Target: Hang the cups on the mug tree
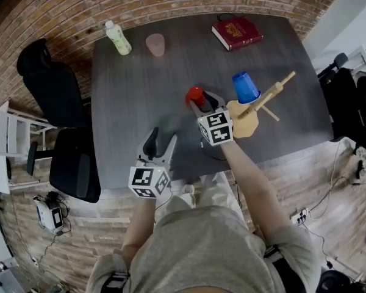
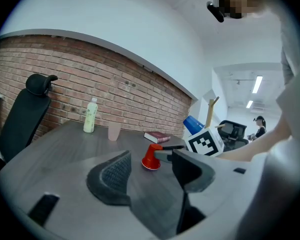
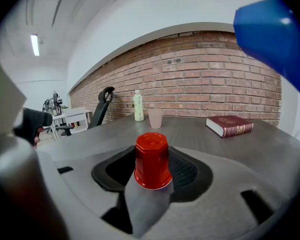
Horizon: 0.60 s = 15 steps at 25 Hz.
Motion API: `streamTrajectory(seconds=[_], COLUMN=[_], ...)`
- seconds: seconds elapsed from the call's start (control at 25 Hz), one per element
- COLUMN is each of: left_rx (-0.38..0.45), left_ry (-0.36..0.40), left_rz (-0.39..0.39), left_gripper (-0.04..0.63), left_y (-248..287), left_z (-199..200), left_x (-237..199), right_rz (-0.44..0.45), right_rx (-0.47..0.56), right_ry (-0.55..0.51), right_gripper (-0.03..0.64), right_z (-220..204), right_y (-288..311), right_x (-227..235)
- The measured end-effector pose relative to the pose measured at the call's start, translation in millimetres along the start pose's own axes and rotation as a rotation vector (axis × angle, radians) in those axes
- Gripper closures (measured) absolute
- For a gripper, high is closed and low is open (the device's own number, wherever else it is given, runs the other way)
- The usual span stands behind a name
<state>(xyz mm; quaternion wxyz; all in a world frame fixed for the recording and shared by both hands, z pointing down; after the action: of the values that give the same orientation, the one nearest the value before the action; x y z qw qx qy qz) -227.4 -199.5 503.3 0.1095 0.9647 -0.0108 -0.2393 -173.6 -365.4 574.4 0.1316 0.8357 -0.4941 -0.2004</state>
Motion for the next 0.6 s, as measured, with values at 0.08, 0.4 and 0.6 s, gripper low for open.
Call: streamTrajectory(seconds=[0.08,0.4,0.6], left_rx=[0.0,-0.009,-0.024], left_ry=[0.005,0.025,0.036], left_rz=[-0.009,-0.063,-0.111], left_gripper=[0.345,0.345,0.345], left_y=[-2.9,-11.5,-14.8], left_z=[1.1,-0.8,-4.2], left_x=[3.3,20.5,36.0], right_rz=[-0.01,-0.065,-0.109], right_rx=[0.015,0.065,0.087], right_ry=[0.001,0.002,0.01], right_gripper=[0.417,0.417,0.417], right_z=[7.1,24.4,32.0], right_y=[-10.6,-60.1,-94.8], right_x=[-1.4,-4.4,-2.5])
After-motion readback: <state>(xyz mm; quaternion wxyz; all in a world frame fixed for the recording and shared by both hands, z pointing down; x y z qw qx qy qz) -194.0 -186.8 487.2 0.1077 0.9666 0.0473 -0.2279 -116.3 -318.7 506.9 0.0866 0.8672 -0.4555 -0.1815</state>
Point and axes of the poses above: the fingertips, and each gripper's own axes: y forward along the fingers, x to its right, z out of its top, the point moved 2 cm from there along -y, backward along the fingers, and after that the axes turned 14 degrees about -y, right-handed, at the moved point
